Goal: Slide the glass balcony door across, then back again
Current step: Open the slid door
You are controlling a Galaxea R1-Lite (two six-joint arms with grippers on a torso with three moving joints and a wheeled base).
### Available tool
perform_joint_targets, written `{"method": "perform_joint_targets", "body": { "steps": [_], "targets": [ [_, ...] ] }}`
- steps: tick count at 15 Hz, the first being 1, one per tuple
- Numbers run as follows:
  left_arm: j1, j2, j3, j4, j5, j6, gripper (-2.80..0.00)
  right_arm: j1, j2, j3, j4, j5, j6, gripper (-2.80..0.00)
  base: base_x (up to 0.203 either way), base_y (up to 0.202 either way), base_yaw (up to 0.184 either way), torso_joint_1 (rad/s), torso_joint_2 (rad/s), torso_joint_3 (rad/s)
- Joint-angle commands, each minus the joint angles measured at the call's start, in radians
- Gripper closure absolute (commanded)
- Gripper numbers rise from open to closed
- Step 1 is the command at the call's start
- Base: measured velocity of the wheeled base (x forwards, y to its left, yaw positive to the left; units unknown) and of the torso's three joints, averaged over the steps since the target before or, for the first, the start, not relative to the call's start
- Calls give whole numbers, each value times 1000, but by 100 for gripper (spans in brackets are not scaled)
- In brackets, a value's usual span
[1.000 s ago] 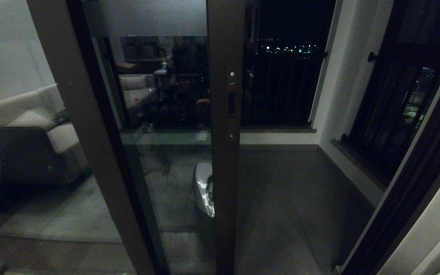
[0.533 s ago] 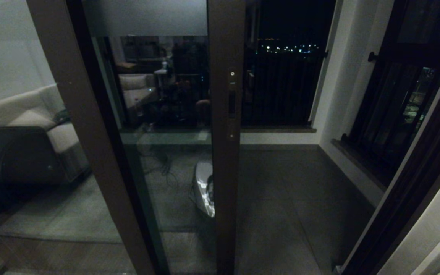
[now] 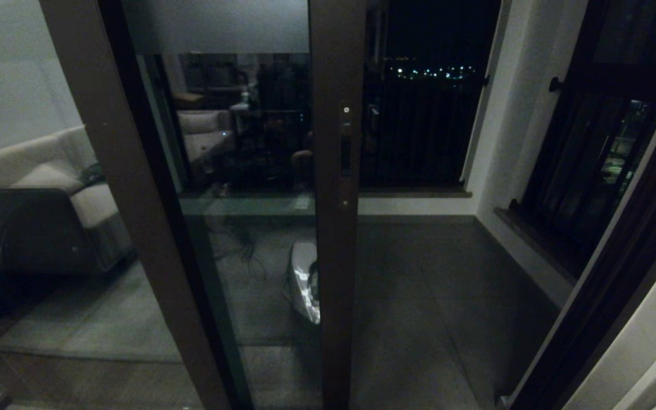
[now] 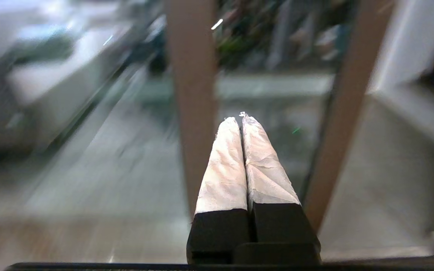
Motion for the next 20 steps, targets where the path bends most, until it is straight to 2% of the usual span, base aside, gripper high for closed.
{"method": "perform_joint_targets", "body": {
  "steps": [1,6,8,10,13,16,18,20],
  "targets": [
    [3,175,-123,1,-76,-18,0,0,2,4,2,0,3,0,0,0,0,0,0,0],
    [-5,634,-406,-19,-292,-72,0,0,2,4,2,0,3,0,0,0,0,0,0,0],
    [-88,834,-537,-50,-340,-101,0,0,2,4,2,0,3,0,0,0,0,0,0,0],
    [-224,1022,-673,-68,-324,-126,0,0,2,4,2,0,3,0,0,0,0,0,0,0],
    [-408,1277,-877,-83,-241,-159,0,0,2,4,2,0,3,0,0,0,0,0,0,0],
    [-490,1516,-1095,-102,-175,-170,0,0,2,4,2,0,4,0,0,0,0,0,0,0],
    [-518,1653,-1252,-128,-157,-173,0,0,2,4,2,0,3,0,0,0,0,0,0,0],
    [-539,1756,-1359,-144,-151,-175,0,0,2,4,2,0,3,0,0,0,0,0,0,0]
  ]
}}
